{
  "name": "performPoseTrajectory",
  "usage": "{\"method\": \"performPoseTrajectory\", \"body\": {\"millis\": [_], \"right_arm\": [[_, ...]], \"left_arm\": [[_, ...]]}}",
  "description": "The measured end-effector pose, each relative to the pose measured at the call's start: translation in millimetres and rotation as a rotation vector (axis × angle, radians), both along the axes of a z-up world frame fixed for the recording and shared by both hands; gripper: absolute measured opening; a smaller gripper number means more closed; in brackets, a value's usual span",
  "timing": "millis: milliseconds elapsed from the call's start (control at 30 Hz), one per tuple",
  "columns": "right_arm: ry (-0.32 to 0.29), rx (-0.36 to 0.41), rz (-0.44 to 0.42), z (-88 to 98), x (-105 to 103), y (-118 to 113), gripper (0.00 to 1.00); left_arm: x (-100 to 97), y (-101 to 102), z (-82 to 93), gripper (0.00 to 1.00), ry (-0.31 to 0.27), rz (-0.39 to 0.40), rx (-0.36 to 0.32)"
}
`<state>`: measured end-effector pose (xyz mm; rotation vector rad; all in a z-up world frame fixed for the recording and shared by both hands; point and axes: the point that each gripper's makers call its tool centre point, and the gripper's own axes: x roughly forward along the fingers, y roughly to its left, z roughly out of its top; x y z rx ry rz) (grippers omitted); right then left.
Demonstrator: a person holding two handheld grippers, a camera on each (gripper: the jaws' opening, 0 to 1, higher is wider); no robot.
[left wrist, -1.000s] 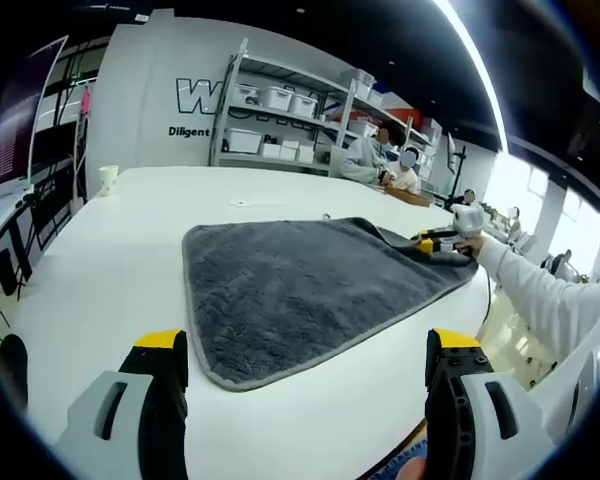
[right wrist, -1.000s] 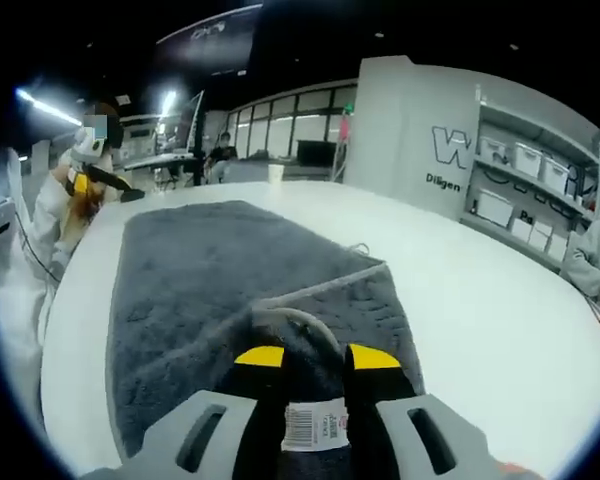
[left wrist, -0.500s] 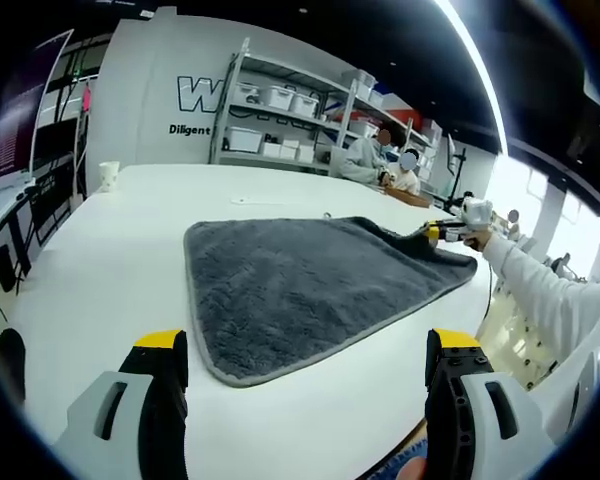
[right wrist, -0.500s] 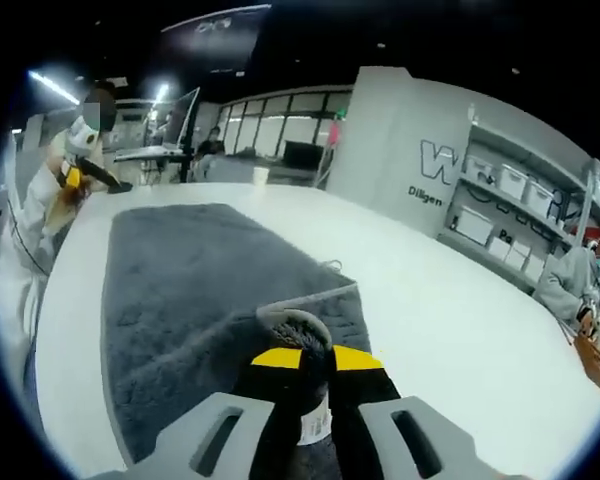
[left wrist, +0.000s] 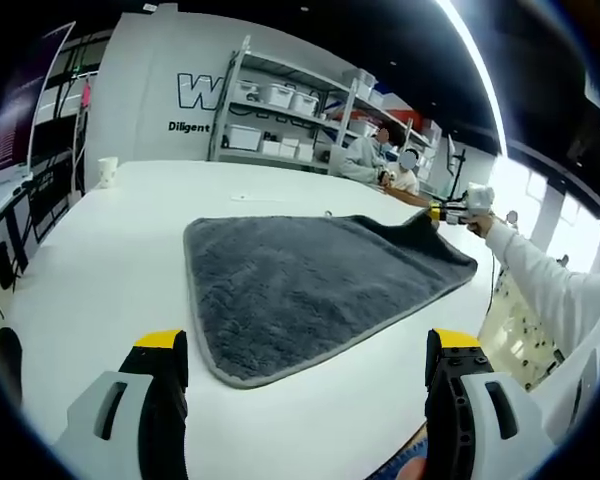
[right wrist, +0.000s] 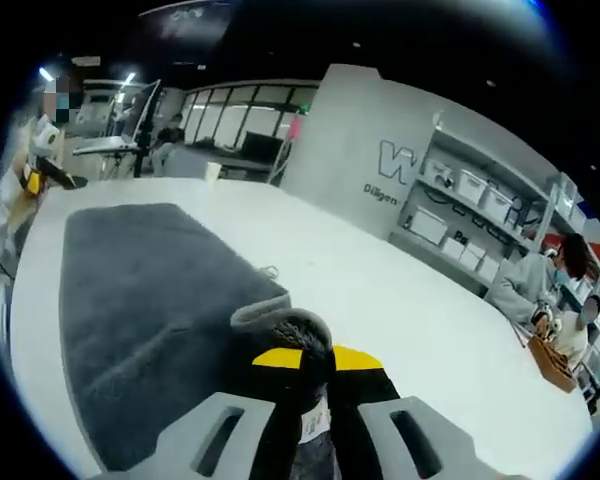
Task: Open the folded towel by lifting each exposed corner and separating the folded layers until the towel lies flat within the target outline without major curled edges
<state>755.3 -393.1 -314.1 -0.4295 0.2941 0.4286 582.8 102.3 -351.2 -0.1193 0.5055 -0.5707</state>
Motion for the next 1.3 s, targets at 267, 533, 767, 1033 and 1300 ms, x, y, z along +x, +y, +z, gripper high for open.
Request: {"method": "performPoseTrajectory", "body": {"millis": [267,533,767,1033,1300], "right_arm": [[-0.026,0.029,-0.124,4.7,24.5,-21.5,0.01],[-0.032,0.041,-0.235,4.1,47.8,-47.7,0.01],[-0.038,0.029,-0.300,11.1,66.1,-69.6,0.01],[-0.018,0.030,-0.411,7.8,87.2,-106.4,0.01],[0.052,0.085,-0.543,-21.5,97.2,-132.8,0.02]], "left_arm": [[0.1,2.3,-5.9,0.98,0.021,-0.001,0.011],[4.6,-0.4,-3.4,0.98,0.015,-0.001,0.010],[13.5,-1.7,-5.0,0.98,0.029,0.004,0.014],[18.9,-2.1,-4.7,0.98,0.038,0.015,0.021],[26.4,-5.6,-8.8,0.98,0.057,0.021,0.030]]}}
